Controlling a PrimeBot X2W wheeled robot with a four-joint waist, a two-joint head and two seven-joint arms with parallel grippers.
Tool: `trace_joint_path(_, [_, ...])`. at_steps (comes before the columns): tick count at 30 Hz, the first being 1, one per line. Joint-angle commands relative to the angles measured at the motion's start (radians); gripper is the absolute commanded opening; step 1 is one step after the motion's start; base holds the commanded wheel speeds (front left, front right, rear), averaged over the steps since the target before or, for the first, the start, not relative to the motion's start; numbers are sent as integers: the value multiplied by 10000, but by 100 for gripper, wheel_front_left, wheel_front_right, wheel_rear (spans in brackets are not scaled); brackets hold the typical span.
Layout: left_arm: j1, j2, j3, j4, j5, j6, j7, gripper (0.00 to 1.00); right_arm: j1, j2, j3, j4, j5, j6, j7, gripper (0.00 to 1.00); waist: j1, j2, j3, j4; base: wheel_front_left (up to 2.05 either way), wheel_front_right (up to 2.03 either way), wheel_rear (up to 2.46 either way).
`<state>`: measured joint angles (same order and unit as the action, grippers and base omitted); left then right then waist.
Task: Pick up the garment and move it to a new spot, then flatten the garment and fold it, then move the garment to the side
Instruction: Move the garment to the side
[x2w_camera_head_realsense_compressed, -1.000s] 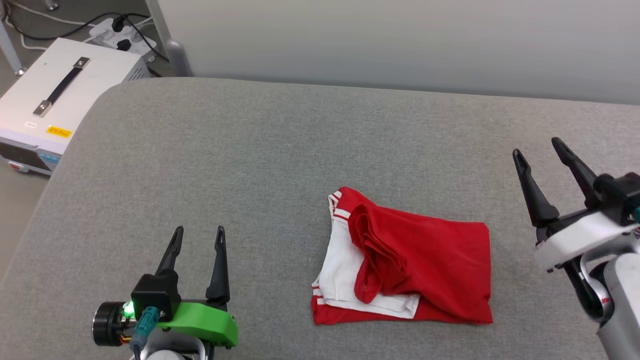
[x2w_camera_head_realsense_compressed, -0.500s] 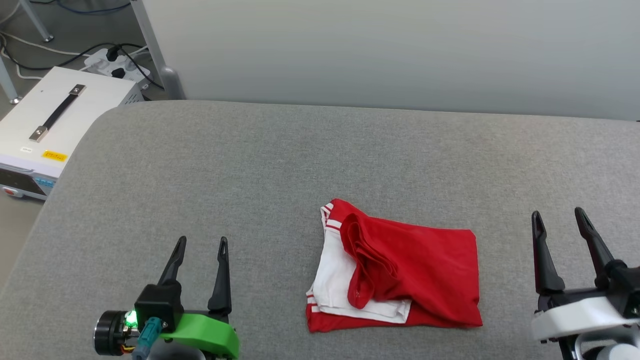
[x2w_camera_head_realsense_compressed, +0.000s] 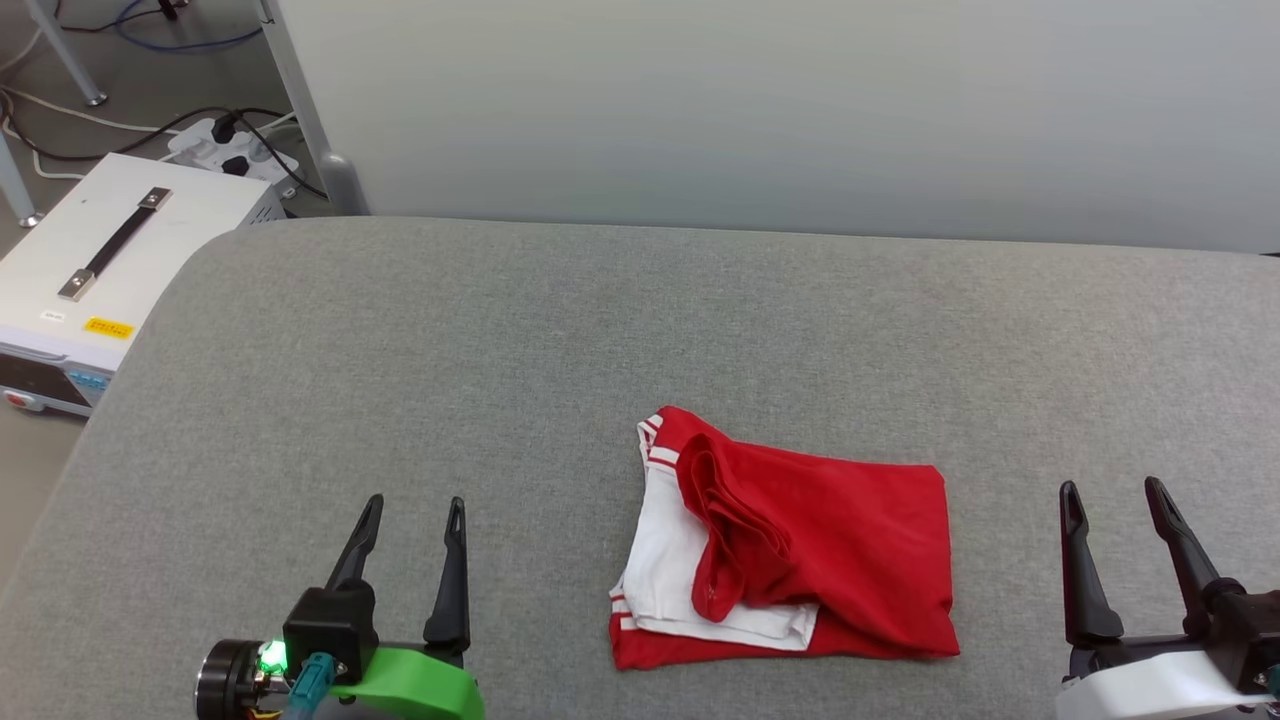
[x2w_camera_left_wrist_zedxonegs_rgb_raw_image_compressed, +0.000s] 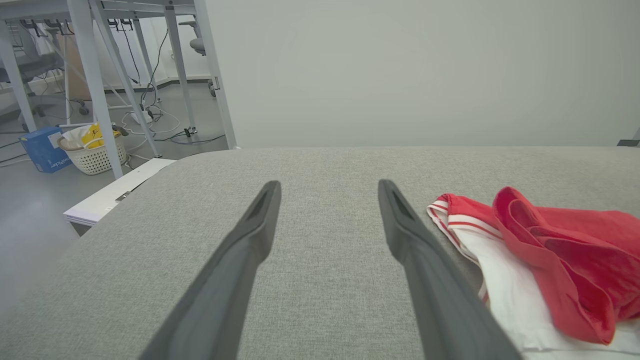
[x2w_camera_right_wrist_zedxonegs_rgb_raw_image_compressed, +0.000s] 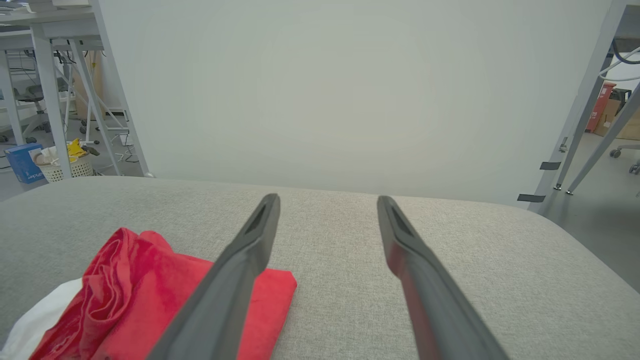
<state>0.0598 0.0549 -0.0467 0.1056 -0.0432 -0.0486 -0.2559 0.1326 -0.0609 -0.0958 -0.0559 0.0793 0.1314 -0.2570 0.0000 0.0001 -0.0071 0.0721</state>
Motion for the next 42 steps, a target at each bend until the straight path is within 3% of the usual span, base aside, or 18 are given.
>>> trace_joint_path(1, [120, -32, 18, 25, 58, -1, -59, 100, 99, 46, 25, 1, -127, -7, -46, 100, 0, -1, 18, 9, 0, 0, 0])
trace_joint_path(11, [71, -31, 70, 99, 17, 46, -59, 100, -117, -21, 184, 233, -292, -7, -47, 100, 0, -1, 125, 85, 0, 0, 0])
trace_joint_path(16, [20, -1, 208, 72, -54, 58, -59, 100, -871, -649, 362, 204, -336, -7, -47, 100, 0, -1, 164, 108, 0, 0, 0])
trace_joint_path(20, [-40, 23, 247, 86, -55, 35, -59, 100, -1794, -1515, 726, 486, 90, -7, 186, 100, 0, -1, 194, 139, 0, 0, 0])
trace_joint_path(24, [-98, 25, 251, 75, -39, 17, -59, 100, -2964, -2667, 1491, 921, 1484, -7, 1448, 100, 0, -1, 287, 160, 0, 0, 0])
trace_joint_path(28, [-183, 21, 216, 59, -35, -3, -59, 100, -3855, -3623, 2306, 1282, 3254, -7, 3490, 100, 0, -1, 413, 227, 0, 0, 0])
trace_joint_path(30, [-227, 17, 193, 51, -40, -6, -59, 100, -4120, -4028, 2708, 1392, 4115, -7, 4693, 100, 0, -1, 490, 266, 0, 0, 0])
trace_joint_path(32, [-318, 11, 155, 38, -55, -10, -59, 100, -4311, -4628, 3239, 1567, 5626, -7, 6597, 100, 0, -1, 636, 333, 0, 0, 0])
trace_joint_path(36, [-451, 1, 82, 2, -67, -4, -59, 100, -4260, -4993, 3521, 1786, 7232, -7, 8374, 100, 0, -1, 859, 437, 0, 0, 0])
trace_joint_path(42, [-736, -17, -96, -56, -127, 5, -59, 100, -3963, -4942, 3869, 2148, 8482, -7, 9709, 100, 0, -1, 1328, 695, 0, 0, 0])
